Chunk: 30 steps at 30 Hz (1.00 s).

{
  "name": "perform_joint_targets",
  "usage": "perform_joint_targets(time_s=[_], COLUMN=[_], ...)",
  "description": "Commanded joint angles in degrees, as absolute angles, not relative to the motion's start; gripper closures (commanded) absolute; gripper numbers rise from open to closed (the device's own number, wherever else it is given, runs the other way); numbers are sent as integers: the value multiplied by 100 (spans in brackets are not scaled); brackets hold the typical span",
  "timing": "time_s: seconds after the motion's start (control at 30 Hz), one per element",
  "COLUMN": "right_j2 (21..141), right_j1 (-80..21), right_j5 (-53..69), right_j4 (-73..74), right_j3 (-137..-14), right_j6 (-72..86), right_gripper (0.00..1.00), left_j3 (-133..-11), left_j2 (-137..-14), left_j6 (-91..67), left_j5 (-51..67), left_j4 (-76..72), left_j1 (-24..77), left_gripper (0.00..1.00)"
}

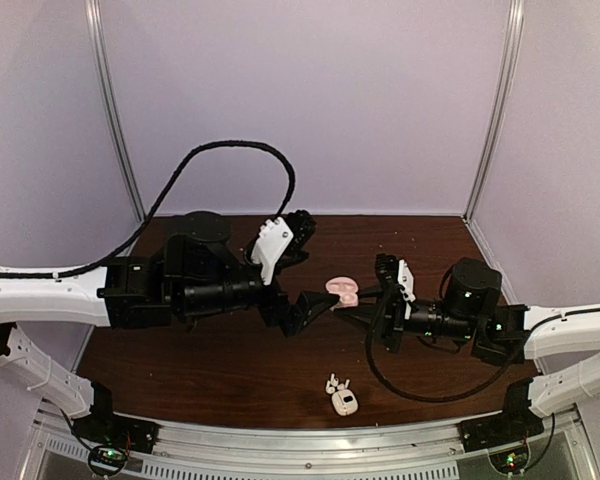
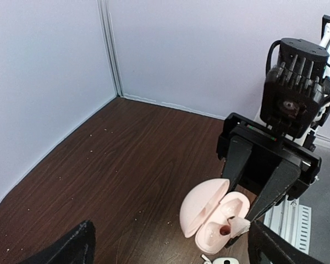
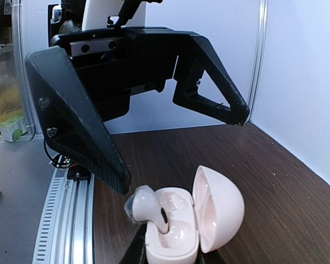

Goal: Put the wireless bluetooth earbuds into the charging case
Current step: Adjust the right earbud in the right side groove of the charging case.

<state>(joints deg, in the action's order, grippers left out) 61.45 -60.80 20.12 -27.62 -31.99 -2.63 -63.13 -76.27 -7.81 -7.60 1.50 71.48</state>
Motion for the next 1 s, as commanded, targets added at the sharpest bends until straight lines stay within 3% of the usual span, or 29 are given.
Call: perform_joint_targets(time_s=[0.0, 0.97], right_j2=[6165, 6135], right_j1=[-6117, -6196], right_j5=[2074, 2221], right_j4=[-2865, -2935], right_j3=[-3332, -3353], right_j6=[-203, -263], right_gripper=[100, 100], left_j3=[-6538, -6794], left_j2=[-7713, -8173], left_j6=[-868, -913], left_j5=[-839, -914], left_j4=[126, 255], left_j1=[7092, 7088], left_gripper=[2, 4])
